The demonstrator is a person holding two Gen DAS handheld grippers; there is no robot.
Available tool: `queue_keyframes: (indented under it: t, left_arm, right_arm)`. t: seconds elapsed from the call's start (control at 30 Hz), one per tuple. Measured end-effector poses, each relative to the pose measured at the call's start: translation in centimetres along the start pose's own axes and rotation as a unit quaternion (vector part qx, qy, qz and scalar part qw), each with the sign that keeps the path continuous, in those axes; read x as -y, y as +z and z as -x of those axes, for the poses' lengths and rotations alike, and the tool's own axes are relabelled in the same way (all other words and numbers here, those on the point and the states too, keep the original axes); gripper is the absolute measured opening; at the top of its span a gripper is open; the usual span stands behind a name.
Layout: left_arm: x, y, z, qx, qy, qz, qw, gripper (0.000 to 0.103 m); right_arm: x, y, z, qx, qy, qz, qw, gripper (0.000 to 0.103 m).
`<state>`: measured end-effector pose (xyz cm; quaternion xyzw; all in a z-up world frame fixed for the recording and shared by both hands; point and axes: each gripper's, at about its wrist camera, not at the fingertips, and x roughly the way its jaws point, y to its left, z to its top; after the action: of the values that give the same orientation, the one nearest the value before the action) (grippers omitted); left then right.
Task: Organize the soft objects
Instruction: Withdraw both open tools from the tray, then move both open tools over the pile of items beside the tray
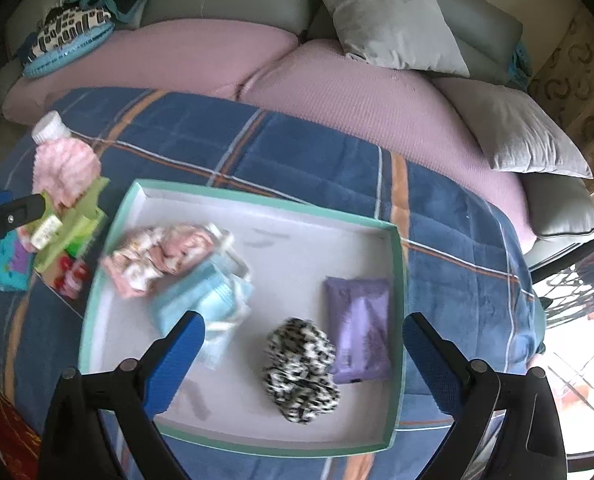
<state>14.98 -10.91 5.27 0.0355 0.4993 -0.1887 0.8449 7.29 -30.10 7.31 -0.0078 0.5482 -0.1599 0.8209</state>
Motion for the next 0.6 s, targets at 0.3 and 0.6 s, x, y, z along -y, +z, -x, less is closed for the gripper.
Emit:
queue_keyframes:
  t: [0.3, 0.6]
  left_arm:
    - [-4.6, 0.4, 2.4, 0.028, 0.047, 0.022, 0.9983, 0.091]
    - [-11.2, 0.2, 3.7, 0.036, 0.078, 0.087, 0.9925, 0.091]
  right_arm:
    - [-3.7, 1.7, 1.2, 0.024, 0.023, -0.013, 0.999, 0.101]
    - [-8.0, 2.9, 0.7, 0.022, 0.038, -0.01, 0.999, 0.101]
